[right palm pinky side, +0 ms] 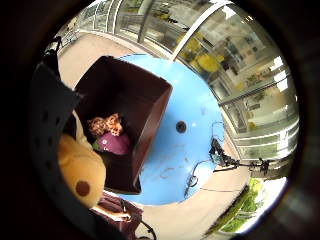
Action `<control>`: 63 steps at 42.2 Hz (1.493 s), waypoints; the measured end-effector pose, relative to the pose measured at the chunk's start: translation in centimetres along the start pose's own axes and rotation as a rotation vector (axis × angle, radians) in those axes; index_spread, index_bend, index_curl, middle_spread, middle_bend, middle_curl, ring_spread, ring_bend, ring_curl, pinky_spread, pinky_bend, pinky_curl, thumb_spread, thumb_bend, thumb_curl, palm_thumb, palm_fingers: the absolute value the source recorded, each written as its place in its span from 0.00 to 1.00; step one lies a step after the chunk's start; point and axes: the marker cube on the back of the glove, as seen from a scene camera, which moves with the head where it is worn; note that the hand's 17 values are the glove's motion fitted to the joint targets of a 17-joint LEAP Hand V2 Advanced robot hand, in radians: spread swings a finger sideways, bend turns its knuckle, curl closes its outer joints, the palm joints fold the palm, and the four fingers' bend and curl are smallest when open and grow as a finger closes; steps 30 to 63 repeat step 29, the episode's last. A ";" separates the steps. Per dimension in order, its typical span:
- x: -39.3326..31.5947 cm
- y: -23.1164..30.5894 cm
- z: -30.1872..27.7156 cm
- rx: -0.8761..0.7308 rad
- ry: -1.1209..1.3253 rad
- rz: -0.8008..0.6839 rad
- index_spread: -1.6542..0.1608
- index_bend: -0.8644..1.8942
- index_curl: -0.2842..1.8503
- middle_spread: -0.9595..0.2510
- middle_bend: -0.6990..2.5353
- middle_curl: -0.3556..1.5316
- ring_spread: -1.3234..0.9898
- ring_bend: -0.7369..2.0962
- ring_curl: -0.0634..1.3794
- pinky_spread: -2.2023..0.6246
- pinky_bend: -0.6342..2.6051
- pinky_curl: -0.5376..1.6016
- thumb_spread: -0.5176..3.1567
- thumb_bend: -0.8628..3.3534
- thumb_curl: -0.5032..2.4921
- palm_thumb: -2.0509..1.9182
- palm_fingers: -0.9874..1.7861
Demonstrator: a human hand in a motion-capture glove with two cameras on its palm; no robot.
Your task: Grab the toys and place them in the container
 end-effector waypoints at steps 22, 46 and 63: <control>-2.2 -0.4 5.5 -0.362 0.124 0.079 0.78 0.32 0.34 0.82 0.24 0.42 0.56 0.39 0.37 0.78 0.56 0.49 0.44 0.20 0.36 0.53 0.15; -0.8 -0.1 5.4 -0.339 0.122 0.075 0.80 0.33 0.30 0.84 0.23 0.38 0.58 0.35 0.34 0.79 0.53 0.46 0.46 0.20 0.34 0.53 0.19; -0.8 -0.1 5.4 -0.339 0.122 0.075 0.80 0.33 0.30 0.84 0.23 0.38 0.58 0.35 0.34 0.79 0.53 0.46 0.46 0.20 0.34 0.53 0.19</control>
